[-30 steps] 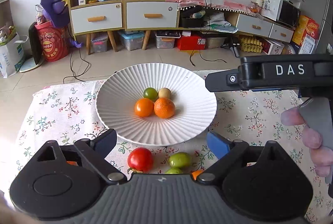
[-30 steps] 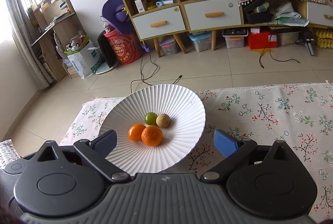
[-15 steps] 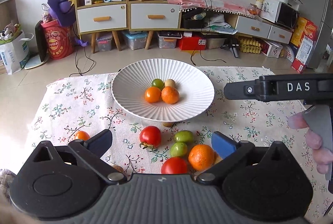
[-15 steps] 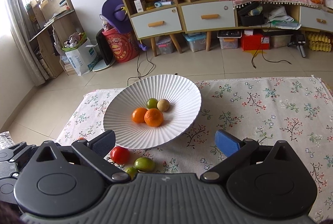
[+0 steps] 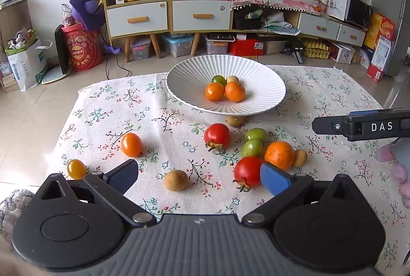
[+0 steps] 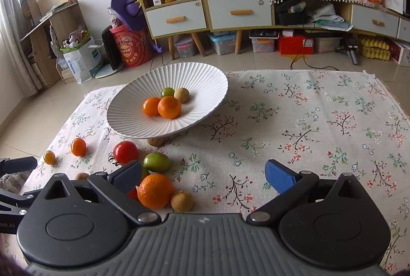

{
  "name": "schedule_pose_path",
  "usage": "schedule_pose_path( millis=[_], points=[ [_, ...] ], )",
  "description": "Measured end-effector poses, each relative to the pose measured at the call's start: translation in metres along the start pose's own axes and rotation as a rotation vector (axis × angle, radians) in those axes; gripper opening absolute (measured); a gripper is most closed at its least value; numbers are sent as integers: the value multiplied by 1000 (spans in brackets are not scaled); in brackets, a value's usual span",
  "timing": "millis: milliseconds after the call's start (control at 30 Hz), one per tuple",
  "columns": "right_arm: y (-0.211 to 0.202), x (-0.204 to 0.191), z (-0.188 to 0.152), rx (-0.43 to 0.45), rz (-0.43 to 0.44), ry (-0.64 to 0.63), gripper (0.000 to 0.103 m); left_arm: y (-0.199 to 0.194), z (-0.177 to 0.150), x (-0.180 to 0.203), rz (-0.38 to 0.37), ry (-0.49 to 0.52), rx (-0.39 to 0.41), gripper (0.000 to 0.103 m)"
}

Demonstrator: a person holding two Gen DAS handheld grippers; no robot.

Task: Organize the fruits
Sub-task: 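Lift both open tools away from the bowl, then move both open tools toward the brown kiwis on the table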

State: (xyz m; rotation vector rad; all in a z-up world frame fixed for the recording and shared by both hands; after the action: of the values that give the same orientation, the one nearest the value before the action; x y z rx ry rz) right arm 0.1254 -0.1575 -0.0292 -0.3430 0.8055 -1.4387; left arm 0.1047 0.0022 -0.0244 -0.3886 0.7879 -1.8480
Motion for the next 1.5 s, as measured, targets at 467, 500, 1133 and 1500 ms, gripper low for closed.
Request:
schedule_pose_path(
  millis=[467, 500, 1133, 1500],
  points=[
    [-2, -11, -29, 14, 19, -162, 102, 2, -37, -26, 16, -34, -34, 102],
    [-1, -13, -32, 8, 23, -174, 102, 4, -40, -28, 18, -41, -40, 102],
    [20, -10, -54, 0, 21, -247, 102, 26, -63, -28, 64, 9, -10, 102],
    [26, -13, -47, 11, 56, -266, 100, 40, -49, -16, 99, -8, 40, 102]
  ],
)
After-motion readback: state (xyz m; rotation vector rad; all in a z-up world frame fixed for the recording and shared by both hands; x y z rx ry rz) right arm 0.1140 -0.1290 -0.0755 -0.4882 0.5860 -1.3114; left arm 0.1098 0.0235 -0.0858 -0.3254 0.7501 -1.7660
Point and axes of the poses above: each gripper's, at about its wrist camera, not at the fingertips, and y roughly the way its jaws point, x to its right, z to its top, the point moved 4 cm from there along y, roughly the way its jaws point, and after that the axes turned 6 degrees about y, right-handed, at the moved point
